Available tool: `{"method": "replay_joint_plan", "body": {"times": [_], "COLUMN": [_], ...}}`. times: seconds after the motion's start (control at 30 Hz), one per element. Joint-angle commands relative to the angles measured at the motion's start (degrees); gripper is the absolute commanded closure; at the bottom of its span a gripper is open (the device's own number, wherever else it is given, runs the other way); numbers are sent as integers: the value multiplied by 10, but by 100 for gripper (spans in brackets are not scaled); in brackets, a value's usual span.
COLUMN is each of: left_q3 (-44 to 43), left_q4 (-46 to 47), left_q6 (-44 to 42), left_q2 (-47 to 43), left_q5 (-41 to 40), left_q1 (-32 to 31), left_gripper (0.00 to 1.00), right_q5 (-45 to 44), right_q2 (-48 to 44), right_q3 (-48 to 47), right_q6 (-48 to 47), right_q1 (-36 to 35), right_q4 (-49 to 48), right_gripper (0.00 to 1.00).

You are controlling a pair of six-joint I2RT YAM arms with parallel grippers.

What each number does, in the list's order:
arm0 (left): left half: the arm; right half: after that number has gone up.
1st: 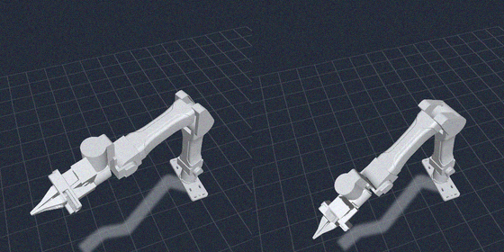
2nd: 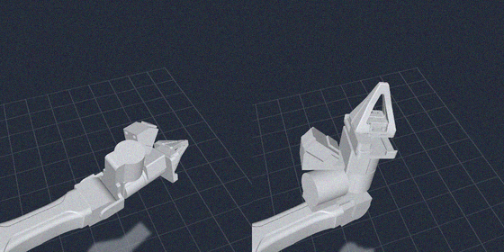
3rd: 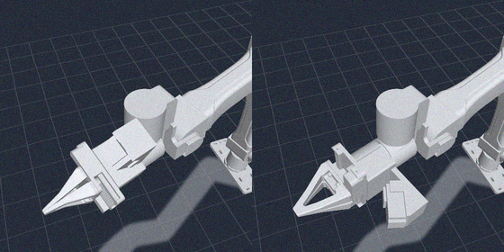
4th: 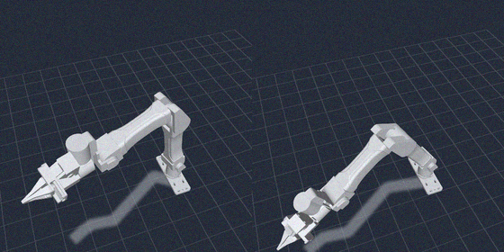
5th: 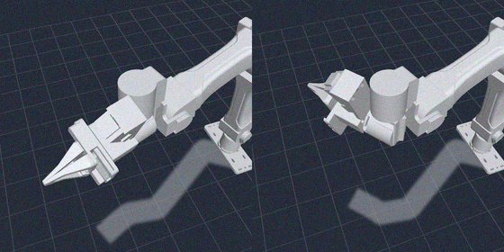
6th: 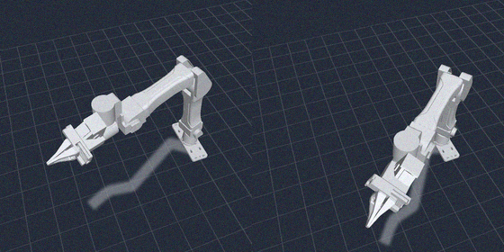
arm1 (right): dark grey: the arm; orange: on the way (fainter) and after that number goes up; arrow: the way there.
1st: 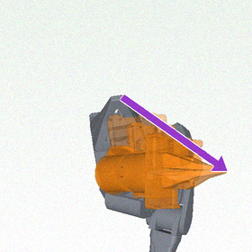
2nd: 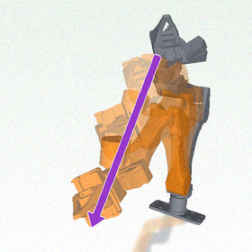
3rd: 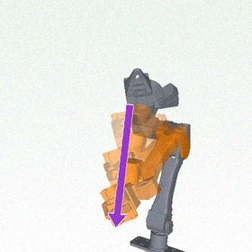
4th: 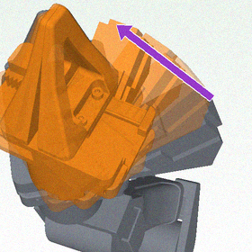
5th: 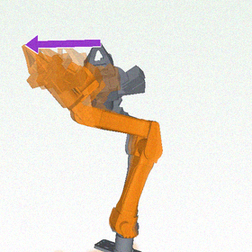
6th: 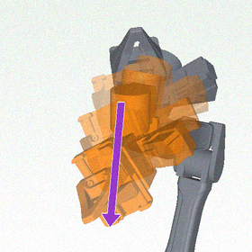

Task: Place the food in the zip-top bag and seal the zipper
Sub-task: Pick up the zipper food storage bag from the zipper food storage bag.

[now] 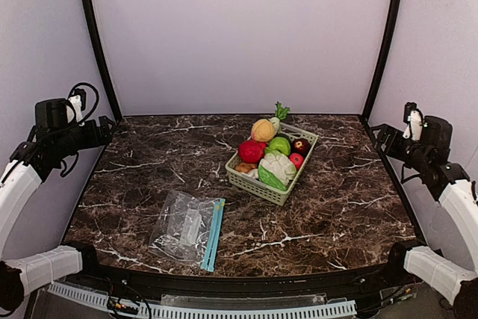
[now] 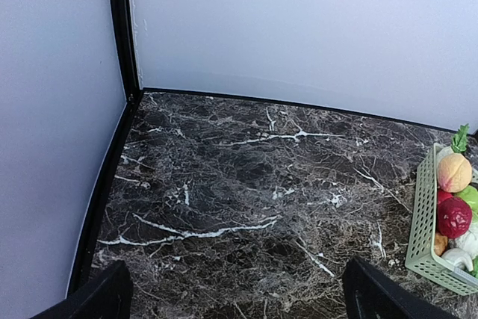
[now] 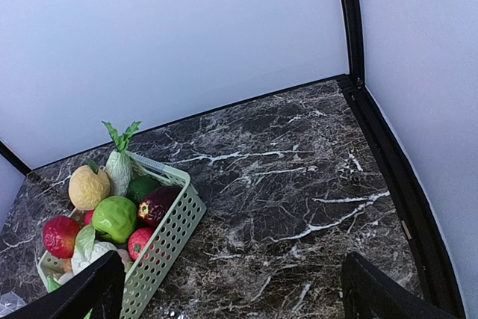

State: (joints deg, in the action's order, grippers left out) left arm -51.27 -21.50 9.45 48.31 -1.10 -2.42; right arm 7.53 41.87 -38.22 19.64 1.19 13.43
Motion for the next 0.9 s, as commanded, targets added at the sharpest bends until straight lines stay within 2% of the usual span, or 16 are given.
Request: {"method": "replay_joint_plan", "body": {"times": [0.0, 0.27, 0.43, 0.67, 0.87], "left_q3": [5, 29, 29, 63, 134], "left_q4": [-2, 17, -38, -99, -46], "left_q6": [8, 6, 55, 170, 287], "left_q2": [1, -21, -13, -15, -16], "left_q5": [-6, 4, 97, 113, 138], "left_q1": [2, 2, -10, -154, -262], "left_gripper": [1, 1, 1, 6, 16], "right_q5": [15, 28, 70, 139, 189], "right_q2": [2, -10, -15, 1, 7], "right_q3": [0, 1, -7, -4, 4], "right_q6": [7, 3, 0, -4, 1], "right_q1": [3, 3, 3, 2, -8], "right_q4": [-5, -3, 5, 2, -9], "right_gripper": [1, 1, 1, 1, 2]}}
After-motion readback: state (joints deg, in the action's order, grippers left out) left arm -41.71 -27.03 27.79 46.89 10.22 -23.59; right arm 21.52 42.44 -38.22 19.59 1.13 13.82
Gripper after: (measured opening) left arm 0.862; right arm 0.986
